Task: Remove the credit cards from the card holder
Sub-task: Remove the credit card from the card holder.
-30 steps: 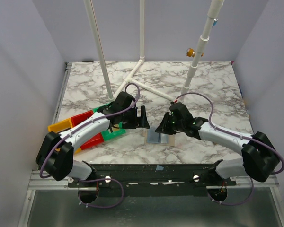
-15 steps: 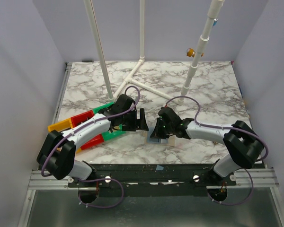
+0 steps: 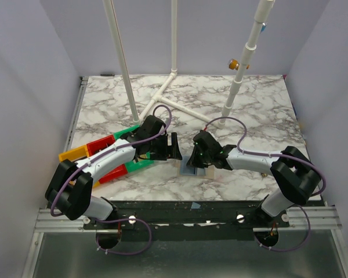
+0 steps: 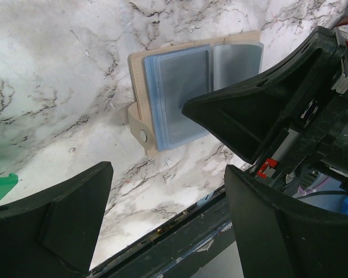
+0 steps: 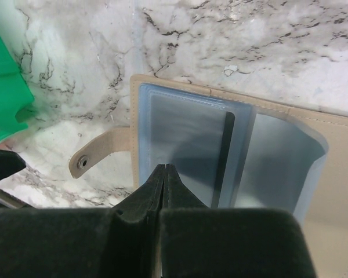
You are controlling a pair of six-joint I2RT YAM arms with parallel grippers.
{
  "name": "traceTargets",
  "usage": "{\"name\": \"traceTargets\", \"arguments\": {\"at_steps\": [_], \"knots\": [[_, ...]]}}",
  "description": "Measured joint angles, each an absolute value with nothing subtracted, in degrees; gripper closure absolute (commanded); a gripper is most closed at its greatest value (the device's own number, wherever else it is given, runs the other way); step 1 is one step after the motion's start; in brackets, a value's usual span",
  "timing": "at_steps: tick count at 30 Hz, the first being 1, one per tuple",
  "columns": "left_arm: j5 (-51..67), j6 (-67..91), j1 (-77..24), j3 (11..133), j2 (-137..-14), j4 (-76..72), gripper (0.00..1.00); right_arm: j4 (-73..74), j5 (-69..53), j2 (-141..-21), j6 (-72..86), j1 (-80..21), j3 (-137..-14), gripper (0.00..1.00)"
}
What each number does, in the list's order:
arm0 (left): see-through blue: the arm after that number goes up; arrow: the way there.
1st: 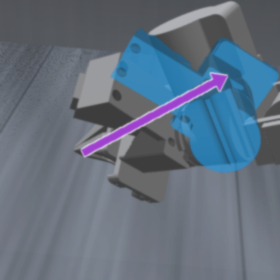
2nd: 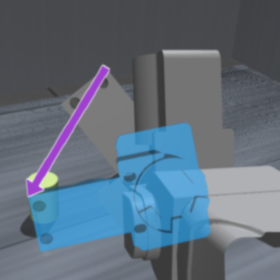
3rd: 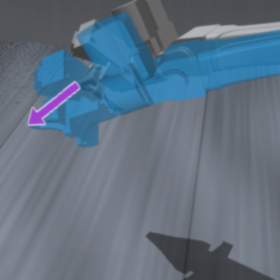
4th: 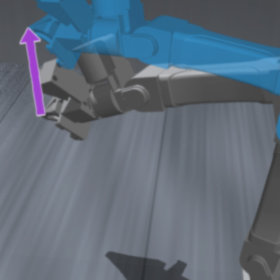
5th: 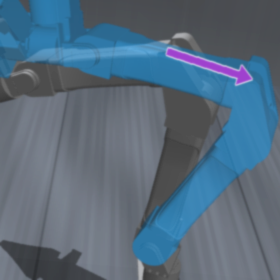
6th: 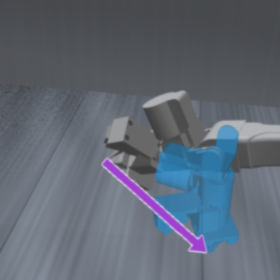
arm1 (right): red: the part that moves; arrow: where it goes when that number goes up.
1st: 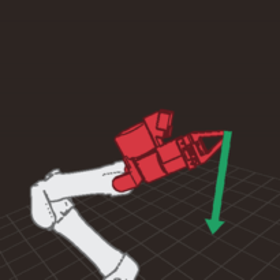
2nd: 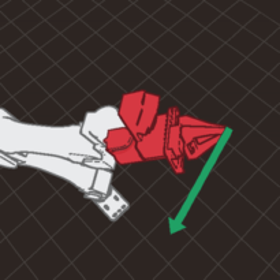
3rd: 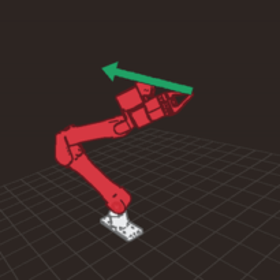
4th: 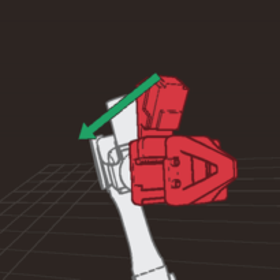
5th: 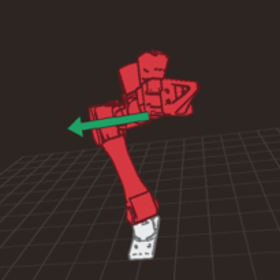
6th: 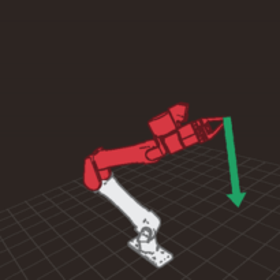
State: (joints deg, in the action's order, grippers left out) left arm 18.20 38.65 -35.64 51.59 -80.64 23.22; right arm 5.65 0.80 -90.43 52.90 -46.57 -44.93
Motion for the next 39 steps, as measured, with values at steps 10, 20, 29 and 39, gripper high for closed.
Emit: {"name": "traceTargets", "arguments": {"at_steps": [10, 20, 29, 39], "knots": [[18.2, 38.7, -35.6, 51.6, -80.6, 23.2, 0.21, 5.6, 2.3, -90.4, 52.9, -46.6, -44.9, 0.99], [18.2, 38.7, -35.6, 51.6, -80.6, 23.2, 0.21, 4.1, 2.0, -91.8, 52.5, -46.6, -44.9, 0.99], [18.2, 38.6, -35.6, 51.6, -80.7, 23.2, 0.21, 4.8, 3.6, -91.5, 52.7, -46.8, -44.9, 0.99], [18.2, 38.6, -35.6, 51.6, -81.4, 23.2, 0.21, 10.5, 9.1, -88.0, 53.2, -46.8, -43.5, 0.99]]}}
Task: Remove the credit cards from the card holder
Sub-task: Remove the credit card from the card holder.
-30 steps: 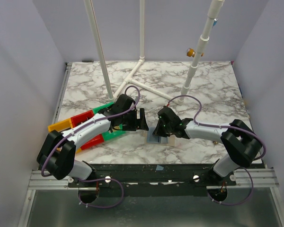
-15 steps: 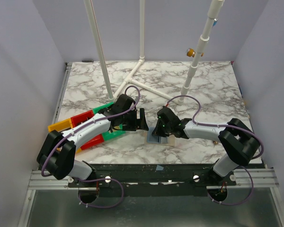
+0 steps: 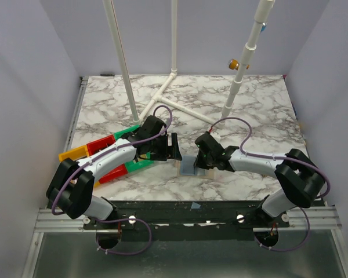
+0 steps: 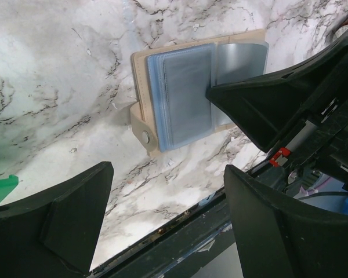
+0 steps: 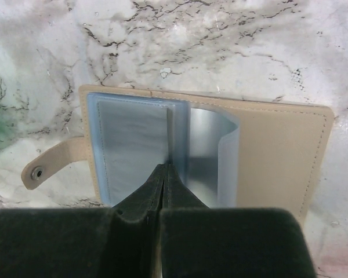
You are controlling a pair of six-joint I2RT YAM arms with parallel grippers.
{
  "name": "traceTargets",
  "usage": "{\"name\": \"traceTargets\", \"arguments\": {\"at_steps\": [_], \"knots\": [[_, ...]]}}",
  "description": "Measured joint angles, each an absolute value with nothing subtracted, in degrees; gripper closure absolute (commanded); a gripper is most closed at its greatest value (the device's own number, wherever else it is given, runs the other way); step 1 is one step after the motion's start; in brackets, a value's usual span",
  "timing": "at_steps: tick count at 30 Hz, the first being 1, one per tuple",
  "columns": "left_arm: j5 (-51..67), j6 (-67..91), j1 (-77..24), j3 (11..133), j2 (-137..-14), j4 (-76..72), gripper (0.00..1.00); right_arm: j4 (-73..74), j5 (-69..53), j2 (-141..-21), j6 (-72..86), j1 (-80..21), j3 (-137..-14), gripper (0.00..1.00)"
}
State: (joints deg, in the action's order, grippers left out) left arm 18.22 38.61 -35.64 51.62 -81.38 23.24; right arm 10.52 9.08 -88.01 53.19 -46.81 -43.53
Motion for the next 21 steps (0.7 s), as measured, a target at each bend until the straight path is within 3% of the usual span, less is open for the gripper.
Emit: {"name": "traceTargets", "arguments": {"at_steps": [12, 21], "knots": [[18.2, 38.6, -35.6, 51.7, -81.5, 23.4, 0.21, 8.4, 6.5, -83.3, 52.2, -46.9, -43.2, 0.99], [18.2, 38.3, -35.2, 51.9, -81.5, 23.7, 0.21, 4.7, 3.4, -89.0, 51.5, -48.7, -45.2, 0.99]]}}
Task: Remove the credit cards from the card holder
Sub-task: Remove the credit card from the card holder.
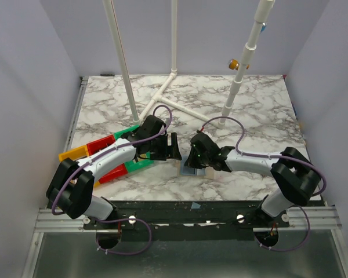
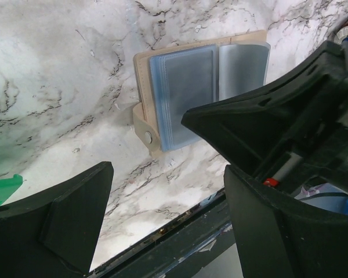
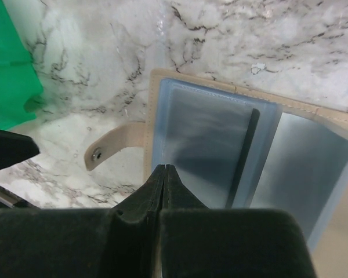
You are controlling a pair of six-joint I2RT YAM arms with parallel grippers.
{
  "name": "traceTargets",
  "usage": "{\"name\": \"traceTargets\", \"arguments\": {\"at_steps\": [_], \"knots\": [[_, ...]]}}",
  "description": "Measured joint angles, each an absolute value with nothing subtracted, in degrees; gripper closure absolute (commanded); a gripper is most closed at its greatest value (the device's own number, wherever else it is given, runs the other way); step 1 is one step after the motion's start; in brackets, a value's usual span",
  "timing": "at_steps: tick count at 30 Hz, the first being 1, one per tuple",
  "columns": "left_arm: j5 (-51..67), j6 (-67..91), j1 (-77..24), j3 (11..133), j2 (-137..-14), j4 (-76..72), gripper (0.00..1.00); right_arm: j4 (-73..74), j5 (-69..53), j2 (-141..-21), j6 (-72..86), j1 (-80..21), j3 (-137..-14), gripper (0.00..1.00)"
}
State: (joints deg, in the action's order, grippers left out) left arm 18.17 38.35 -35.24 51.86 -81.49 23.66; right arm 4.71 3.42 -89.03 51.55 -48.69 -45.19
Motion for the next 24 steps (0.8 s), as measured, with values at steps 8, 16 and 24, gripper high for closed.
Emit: {"name": "traceTargets", "arguments": {"at_steps": [8, 16, 24], "knots": [[18.2, 38.0, -35.2, 51.9, -81.5, 23.7, 0.21, 4.2, 2.3, -92.2, 51.5, -49.5, -45.5, 0.99], [18.2, 38.0, -35.2, 51.9, -81.5, 23.7, 0.21, 5.9, 4.4, -92.1, 51.9, -49.5, -45.9, 0.99], [18.2, 37.8, -35.2, 52.1, -81.5, 23.7, 0.22, 8.8, 9.0, -91.0, 52.9, -49.7, -45.9, 0.99]]}}
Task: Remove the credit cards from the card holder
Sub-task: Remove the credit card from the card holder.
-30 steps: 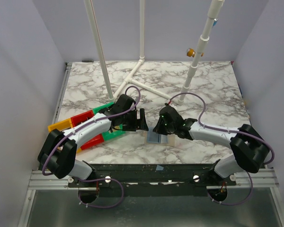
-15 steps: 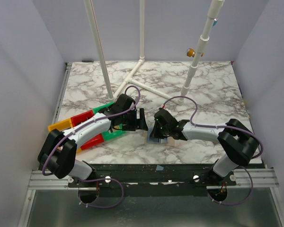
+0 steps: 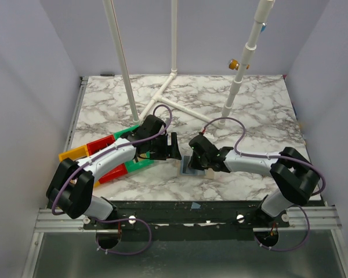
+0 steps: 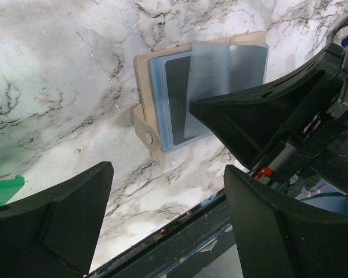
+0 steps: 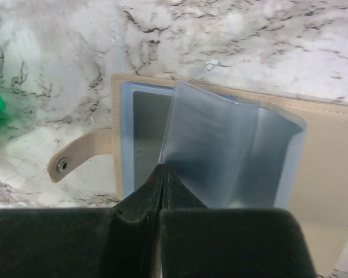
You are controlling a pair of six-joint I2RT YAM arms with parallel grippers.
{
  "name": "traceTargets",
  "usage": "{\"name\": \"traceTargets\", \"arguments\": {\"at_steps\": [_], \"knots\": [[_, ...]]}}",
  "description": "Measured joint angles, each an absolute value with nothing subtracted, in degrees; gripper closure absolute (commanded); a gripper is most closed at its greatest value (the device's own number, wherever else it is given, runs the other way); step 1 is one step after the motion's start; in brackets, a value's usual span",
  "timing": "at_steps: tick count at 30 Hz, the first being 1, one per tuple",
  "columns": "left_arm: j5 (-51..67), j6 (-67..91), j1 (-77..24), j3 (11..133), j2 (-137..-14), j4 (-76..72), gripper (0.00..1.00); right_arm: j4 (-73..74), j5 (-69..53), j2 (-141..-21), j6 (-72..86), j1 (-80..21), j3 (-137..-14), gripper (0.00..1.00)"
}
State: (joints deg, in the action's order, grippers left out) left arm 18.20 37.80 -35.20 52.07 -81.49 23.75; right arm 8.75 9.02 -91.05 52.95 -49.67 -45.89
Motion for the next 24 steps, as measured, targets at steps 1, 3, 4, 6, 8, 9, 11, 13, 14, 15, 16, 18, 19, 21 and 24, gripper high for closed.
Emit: {"name": "traceTargets", "arguments": {"at_steps": [1, 3, 4, 6, 8, 9, 11, 13, 14, 15, 16, 18, 19, 21, 24], "knots": [[18.2, 37.8, -35.2, 52.1, -81.5, 23.7, 0.23, 9.1, 9.6, -90.8, 53.1, -49.7, -45.7, 0.99], [18.2, 37.8, -35.2, 52.1, -81.5, 23.7, 0.28, 9.6, 10.3, -90.2, 53.5, -49.7, -45.2, 0.99], [18.4, 37.7, -35.2, 52.1, -81.6, 23.7, 0.31, 9.7, 10.8, -89.8, 53.7, -49.7, -44.9, 0.99], [18.8, 37.6, -35.2, 52.1, -81.6, 23.7, 0.37, 10.1, 11.5, -89.0, 54.2, -49.7, -44.1, 0.99], [19.5, 37.6, -35.3, 52.4, -81.9, 23.7, 0.43, 10.1, 11.9, -88.3, 54.5, -49.7, -43.4, 0.99], [19.9, 37.7, -35.4, 52.8, -82.2, 23.6, 0.47, 10.1, 12.1, -88.0, 54.7, -49.7, -43.0, 0.99], [20.6, 37.8, -35.8, 53.8, -82.9, 23.4, 0.57, 10.0, 12.4, -87.4, 55.2, -49.7, -42.1, 0.99], [21.7, 38.2, -36.5, 54.8, -83.9, 22.8, 0.66, 10.0, 12.6, -86.7, 55.7, -49.6, -41.2, 0.99], [22.1, 38.4, -36.9, 55.2, -84.5, 22.4, 0.7, 10.0, 12.7, -86.5, 56.0, -49.6, -40.8, 0.99], [22.6, 38.7, -37.3, 55.5, -85.1, 22.1, 0.74, 9.9, 12.8, -86.0, 56.2, -49.6, -40.3, 0.99], [22.9, 38.9, -37.4, 55.8, -85.5, 21.9, 0.76, 9.9, 12.8, -85.6, 56.4, -49.6, -39.9, 0.99], [23.5, 39.6, -38.0, 56.5, -87.2, 21.3, 0.83, 9.9, 12.9, -85.0, 56.8, -49.6, -39.1, 0.99], [23.7, 39.8, -38.2, 56.8, -88.0, 20.9, 0.87, 9.9, 12.9, -84.8, 57.0, -49.6, -38.8, 0.99], [24.1, 40.3, -38.7, 57.8, -90.1, 20.4, 0.92, 9.8, 12.9, -84.4, 57.2, -49.6, -38.3, 0.99], [24.2, 40.7, -39.2, 59.6, -93.1, 19.9, 0.97, 9.8, 12.8, -83.7, 57.5, -49.6, -37.6, 0.99]]}}
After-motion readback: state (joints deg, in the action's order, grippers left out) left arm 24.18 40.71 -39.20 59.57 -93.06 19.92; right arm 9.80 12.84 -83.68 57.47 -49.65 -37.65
